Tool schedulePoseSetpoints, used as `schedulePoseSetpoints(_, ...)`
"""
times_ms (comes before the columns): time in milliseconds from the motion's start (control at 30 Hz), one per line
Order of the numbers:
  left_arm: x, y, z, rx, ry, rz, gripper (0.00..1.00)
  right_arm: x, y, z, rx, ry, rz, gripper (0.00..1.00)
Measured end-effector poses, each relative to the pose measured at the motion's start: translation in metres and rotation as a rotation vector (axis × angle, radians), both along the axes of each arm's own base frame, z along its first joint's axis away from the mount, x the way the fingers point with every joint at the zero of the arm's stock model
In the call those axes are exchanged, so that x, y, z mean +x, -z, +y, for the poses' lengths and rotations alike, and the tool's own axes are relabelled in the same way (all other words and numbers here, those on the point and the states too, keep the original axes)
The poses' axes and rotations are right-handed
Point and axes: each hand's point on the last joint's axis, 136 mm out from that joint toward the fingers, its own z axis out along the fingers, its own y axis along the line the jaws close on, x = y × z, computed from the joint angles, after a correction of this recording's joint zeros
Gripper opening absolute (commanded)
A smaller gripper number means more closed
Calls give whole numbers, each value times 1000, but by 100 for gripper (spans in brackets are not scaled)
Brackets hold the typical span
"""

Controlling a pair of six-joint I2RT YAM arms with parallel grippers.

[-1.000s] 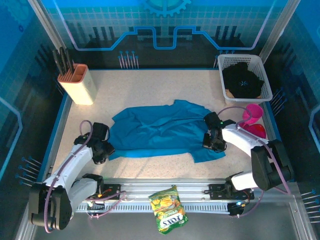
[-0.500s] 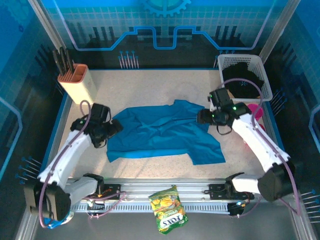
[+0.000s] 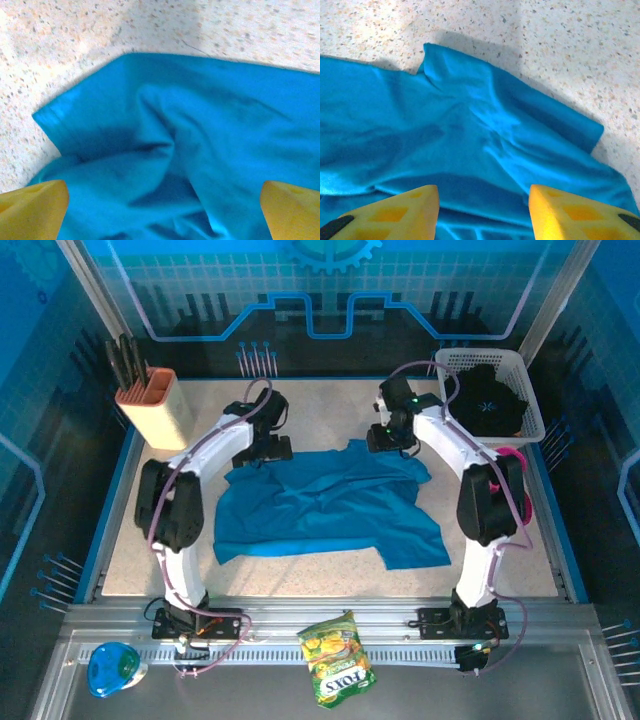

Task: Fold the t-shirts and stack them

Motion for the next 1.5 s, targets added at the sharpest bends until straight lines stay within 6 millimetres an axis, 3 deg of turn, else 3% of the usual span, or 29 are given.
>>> schedulePoseSetpoints(267,4,64,17,138,3,147,84,38,43,12,-29,-25,48,53)
schedulePoseSetpoints(333,5,76,19,148,-2,170,66,46,55,15,-37,-30,66,50)
schedulePoseSetpoints(367,7,77,19,149,-1,168,48,50,62,16,-43,-34,76,45)
schedulePoseSetpoints(467,14,76,17,152,8,148,8,57,79,17,-62,-44,102,20)
schedulePoseSetpoints(500,15,77,18,153,8,149,0,59,85,17,-71,-44,111,11)
schedulePoseSetpoints(533,15,78,18,155,7,150,0,60,89,16,-80,-42,118,2)
schedulePoseSetpoints(567,15,78,19,159,11,149,0,61,92,14,-92,-38,122,0)
schedulePoseSetpoints(767,17,73,24,185,6,113,0,69,79,6,-130,-2,78,0)
schedulePoseSetpoints(867,16,54,29,197,-1,72,0,75,53,4,-133,0,3,0)
schedulePoseSetpoints(1033,24,15,31,185,-17,-38,0,100,-18,6,-139,-43,-218,0)
schedulePoseSetpoints(1200,21,10,36,196,-30,-69,0,123,-64,28,-190,-149,-401,0)
schedulePoseSetpoints(1300,14,19,43,225,-53,-51,0,131,-77,52,-243,-229,-486,0)
schedulePoseSetpoints(1400,12,18,51,260,-82,-55,0,136,-76,78,-309,-302,-551,0)
schedulePoseSetpoints(1433,12,17,54,270,-92,-59,0,137,-73,85,-328,-322,-566,1)
schedulePoseSetpoints(1500,12,15,59,290,-114,-66,0,138,-62,100,-361,-357,-579,31)
